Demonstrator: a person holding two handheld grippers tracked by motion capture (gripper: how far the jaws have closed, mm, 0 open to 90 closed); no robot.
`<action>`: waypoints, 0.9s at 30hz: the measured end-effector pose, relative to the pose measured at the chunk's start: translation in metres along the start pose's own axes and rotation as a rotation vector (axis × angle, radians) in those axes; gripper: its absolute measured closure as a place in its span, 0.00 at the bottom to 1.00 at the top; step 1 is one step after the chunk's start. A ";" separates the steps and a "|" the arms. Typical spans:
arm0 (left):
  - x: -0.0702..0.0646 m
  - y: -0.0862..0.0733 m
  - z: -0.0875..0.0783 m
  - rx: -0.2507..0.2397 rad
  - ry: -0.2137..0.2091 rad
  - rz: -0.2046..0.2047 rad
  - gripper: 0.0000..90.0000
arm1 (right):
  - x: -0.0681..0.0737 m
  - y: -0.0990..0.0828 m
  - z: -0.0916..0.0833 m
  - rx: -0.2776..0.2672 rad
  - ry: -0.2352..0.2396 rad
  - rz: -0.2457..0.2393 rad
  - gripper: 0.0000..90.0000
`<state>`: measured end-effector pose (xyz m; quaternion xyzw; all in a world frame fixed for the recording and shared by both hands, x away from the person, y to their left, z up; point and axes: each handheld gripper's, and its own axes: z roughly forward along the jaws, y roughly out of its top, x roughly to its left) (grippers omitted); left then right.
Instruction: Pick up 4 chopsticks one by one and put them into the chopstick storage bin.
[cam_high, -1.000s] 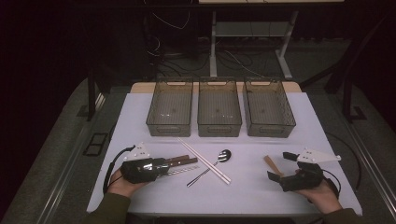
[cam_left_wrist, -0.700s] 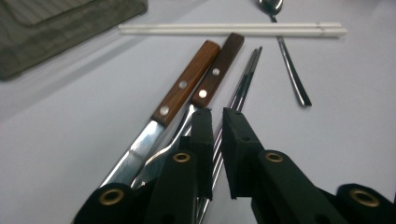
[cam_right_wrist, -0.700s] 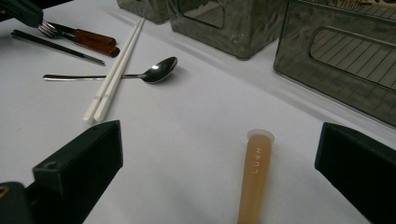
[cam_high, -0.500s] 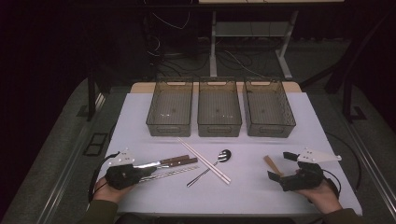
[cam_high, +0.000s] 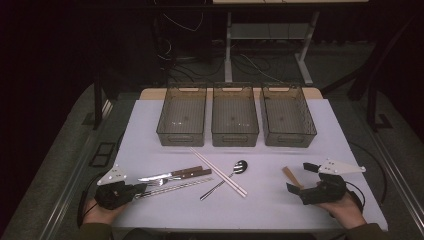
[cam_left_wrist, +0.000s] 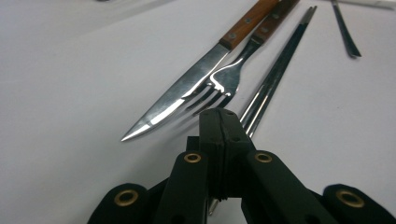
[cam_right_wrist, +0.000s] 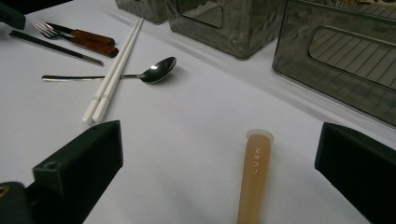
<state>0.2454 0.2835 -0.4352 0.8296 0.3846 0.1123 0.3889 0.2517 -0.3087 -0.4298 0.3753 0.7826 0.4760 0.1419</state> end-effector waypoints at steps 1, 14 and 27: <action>0.001 -0.001 -0.001 0.002 0.004 -0.002 0.99 | 0.000 0.000 0.000 0.000 0.000 0.000 0.01; 0.010 -0.006 0.004 0.056 0.031 -0.035 0.99 | 0.000 0.000 0.000 -0.002 -0.001 0.001 0.01; 0.005 -0.006 0.004 0.066 -0.004 -0.044 0.99 | 0.000 0.000 0.000 -0.002 -0.004 0.000 0.01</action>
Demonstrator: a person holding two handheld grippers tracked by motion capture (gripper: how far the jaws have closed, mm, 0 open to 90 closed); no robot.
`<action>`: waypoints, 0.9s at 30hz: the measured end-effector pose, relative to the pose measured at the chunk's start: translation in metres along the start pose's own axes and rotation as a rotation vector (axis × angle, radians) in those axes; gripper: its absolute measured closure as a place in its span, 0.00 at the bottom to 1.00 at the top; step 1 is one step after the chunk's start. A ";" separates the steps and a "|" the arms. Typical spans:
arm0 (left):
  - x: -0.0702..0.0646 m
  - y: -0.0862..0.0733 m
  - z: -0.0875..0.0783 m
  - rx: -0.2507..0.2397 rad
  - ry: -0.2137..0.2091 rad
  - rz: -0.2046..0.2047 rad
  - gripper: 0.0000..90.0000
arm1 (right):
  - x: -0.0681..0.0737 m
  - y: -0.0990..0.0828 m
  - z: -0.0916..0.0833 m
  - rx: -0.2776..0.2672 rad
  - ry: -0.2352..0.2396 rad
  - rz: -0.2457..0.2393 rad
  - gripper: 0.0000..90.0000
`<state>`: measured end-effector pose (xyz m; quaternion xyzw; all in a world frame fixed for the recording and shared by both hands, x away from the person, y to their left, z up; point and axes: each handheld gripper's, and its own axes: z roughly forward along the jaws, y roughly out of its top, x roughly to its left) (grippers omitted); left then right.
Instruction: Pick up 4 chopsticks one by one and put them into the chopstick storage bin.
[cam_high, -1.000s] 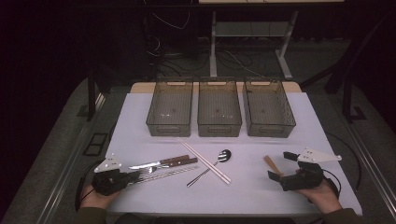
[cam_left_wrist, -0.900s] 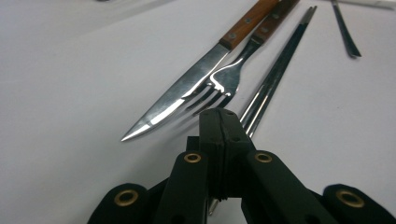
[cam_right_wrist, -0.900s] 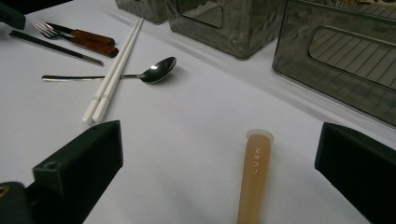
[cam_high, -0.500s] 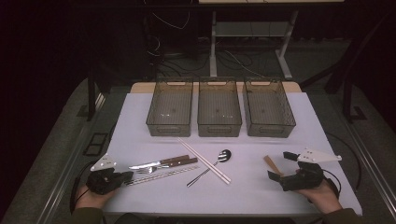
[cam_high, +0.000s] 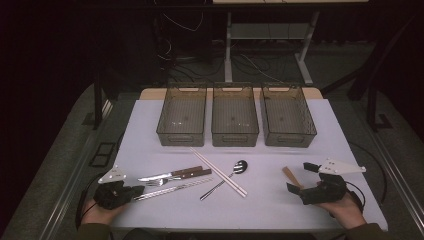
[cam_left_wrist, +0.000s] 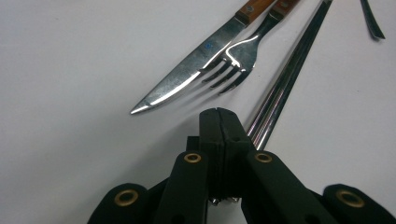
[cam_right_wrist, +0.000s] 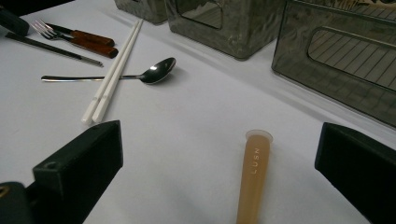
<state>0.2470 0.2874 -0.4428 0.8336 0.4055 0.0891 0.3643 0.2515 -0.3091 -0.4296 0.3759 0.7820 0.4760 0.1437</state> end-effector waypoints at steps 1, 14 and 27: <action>0.000 0.000 -0.001 0.005 -0.003 0.006 0.99 | 0.000 0.000 0.000 0.000 0.000 0.000 0.01; -0.012 -0.002 -0.001 0.023 -0.036 0.023 0.99 | 0.000 0.000 0.000 0.001 -0.004 0.000 0.01; -0.043 0.036 0.011 -0.053 -0.080 0.102 0.86 | -0.001 0.000 0.001 0.001 -0.012 0.003 0.01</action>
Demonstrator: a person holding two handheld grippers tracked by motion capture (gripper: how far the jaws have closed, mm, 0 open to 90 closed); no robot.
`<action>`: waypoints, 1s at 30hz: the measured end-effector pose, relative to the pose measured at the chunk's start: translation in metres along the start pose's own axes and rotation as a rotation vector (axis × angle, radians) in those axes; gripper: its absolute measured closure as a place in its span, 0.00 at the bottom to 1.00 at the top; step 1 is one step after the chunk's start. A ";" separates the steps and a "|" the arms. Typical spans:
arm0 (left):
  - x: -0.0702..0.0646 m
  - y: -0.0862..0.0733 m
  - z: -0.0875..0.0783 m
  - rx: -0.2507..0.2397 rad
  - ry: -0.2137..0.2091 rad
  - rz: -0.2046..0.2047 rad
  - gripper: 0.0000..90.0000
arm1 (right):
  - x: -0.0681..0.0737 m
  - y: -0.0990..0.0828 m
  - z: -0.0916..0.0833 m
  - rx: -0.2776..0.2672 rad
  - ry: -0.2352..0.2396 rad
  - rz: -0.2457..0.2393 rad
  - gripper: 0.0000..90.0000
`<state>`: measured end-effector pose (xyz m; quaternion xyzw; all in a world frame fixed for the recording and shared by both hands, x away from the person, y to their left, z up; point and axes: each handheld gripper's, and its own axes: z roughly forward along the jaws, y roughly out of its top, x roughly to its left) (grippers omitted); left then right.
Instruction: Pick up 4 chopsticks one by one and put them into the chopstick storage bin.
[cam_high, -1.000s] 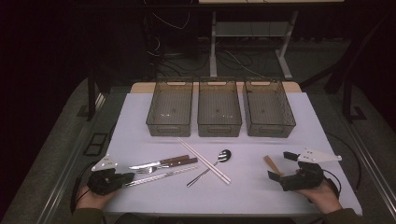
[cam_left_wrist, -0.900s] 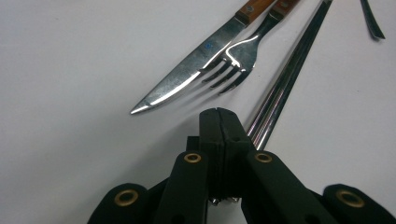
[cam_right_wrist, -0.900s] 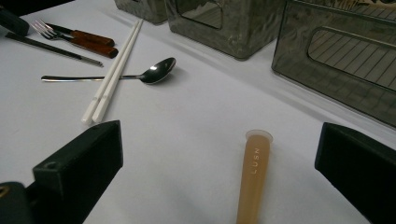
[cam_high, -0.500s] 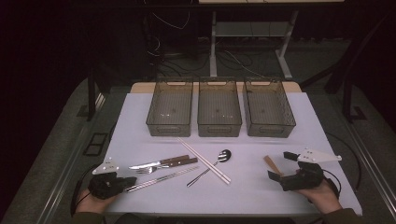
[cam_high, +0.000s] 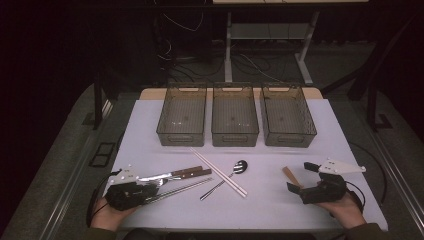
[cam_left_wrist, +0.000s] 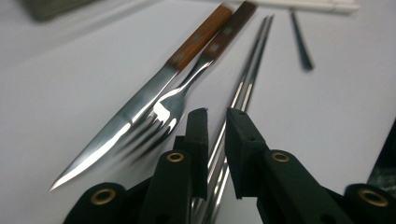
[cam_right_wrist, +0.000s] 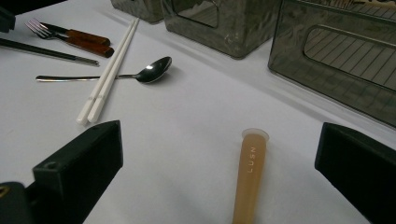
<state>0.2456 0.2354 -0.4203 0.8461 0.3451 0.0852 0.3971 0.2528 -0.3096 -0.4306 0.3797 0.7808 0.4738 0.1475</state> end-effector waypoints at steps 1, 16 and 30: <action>-0.003 0.005 0.004 -0.005 -0.009 0.006 0.85 | 0.000 0.000 0.000 -0.001 0.000 0.001 0.01; -0.032 0.068 0.079 0.047 -0.097 0.122 0.82 | -0.001 0.000 0.000 0.000 -0.001 0.005 0.01; -0.040 0.074 0.115 0.137 -0.074 0.195 0.83 | -0.001 0.000 0.000 -0.001 0.004 0.006 0.01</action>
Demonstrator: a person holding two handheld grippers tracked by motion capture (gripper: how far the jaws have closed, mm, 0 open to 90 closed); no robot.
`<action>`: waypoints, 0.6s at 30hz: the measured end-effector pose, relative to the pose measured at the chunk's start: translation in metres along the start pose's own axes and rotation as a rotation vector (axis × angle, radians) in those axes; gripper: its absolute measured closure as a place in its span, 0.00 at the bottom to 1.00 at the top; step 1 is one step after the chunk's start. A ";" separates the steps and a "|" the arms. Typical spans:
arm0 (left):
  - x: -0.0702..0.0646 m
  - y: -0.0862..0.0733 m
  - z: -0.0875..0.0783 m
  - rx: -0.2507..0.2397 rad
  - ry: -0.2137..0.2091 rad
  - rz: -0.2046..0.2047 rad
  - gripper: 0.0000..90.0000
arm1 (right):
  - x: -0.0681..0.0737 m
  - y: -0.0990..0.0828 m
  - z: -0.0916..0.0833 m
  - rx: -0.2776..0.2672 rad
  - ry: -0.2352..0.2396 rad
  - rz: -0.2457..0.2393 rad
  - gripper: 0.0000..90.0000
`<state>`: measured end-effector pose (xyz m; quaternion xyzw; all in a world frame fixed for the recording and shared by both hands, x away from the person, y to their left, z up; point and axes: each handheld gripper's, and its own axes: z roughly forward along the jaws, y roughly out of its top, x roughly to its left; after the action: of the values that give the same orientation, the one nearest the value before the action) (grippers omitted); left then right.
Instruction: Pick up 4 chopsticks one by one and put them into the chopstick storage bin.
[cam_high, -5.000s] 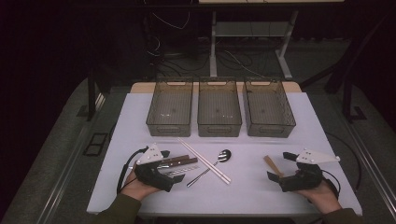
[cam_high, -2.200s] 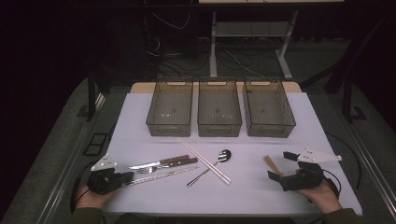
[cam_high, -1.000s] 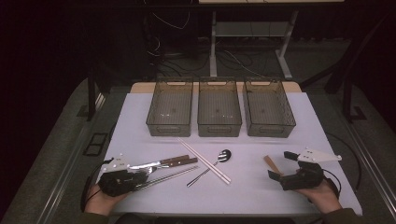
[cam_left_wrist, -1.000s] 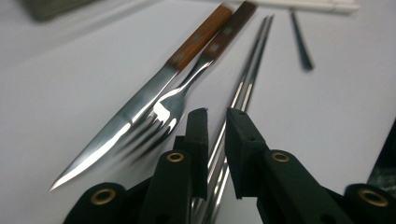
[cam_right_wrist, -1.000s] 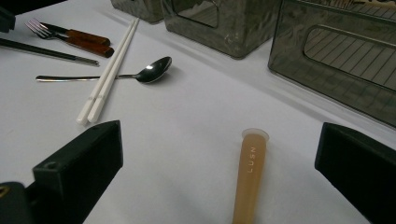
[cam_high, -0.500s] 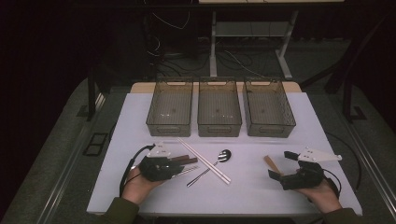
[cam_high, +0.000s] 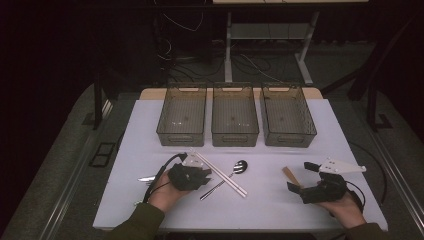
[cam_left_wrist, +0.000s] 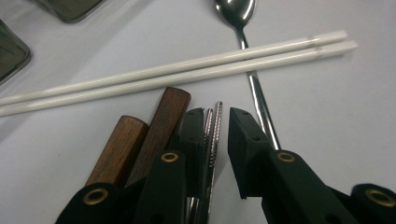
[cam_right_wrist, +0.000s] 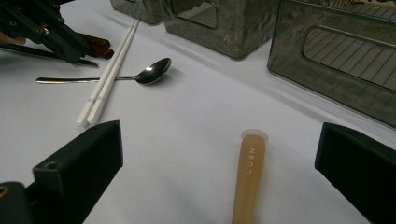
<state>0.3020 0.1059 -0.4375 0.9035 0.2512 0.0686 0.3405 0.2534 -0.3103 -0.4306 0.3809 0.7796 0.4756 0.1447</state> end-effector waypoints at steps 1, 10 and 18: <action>0.000 0.000 0.001 0.004 0.004 0.000 0.84 | 0.000 0.000 0.000 0.000 0.001 0.000 0.01; 0.000 -0.001 0.005 0.010 0.010 0.003 0.90 | 0.000 0.000 0.000 -0.002 -0.001 0.000 0.01; 0.000 0.003 0.009 0.003 0.008 -0.010 0.91 | 0.000 0.000 0.000 -0.001 -0.001 0.000 0.01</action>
<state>0.3063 0.0990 -0.4421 0.9023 0.2573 0.0698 0.3387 0.2535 -0.3102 -0.4305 0.3812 0.7791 0.4760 0.1454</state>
